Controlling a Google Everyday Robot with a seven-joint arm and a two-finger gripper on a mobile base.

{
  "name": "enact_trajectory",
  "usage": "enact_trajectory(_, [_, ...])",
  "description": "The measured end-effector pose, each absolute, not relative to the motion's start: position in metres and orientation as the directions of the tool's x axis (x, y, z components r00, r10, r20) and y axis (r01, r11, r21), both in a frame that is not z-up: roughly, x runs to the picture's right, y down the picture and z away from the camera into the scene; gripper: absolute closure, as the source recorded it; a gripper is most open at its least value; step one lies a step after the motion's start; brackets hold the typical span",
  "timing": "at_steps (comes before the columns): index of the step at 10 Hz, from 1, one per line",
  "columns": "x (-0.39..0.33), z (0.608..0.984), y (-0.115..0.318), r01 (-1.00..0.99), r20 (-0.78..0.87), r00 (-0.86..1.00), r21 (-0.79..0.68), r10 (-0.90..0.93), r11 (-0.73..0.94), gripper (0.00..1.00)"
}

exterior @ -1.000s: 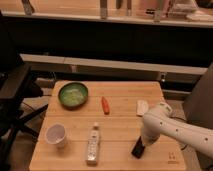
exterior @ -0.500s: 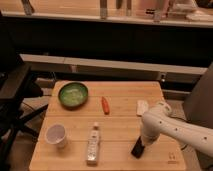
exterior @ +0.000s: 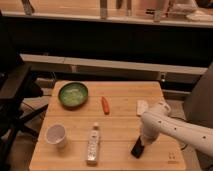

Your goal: Push the eraser across the table

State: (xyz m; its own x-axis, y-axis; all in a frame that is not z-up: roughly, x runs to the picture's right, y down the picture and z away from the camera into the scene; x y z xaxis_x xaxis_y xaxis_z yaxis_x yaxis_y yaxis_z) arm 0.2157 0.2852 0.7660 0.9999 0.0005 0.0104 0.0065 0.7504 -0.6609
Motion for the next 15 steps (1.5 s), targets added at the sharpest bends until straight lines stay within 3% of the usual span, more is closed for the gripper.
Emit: enact_trajectory(15, [0.2136,0.7732,0.2826,-0.007,-0.001,1.000,-0.671,0.009,0.741,1.00])
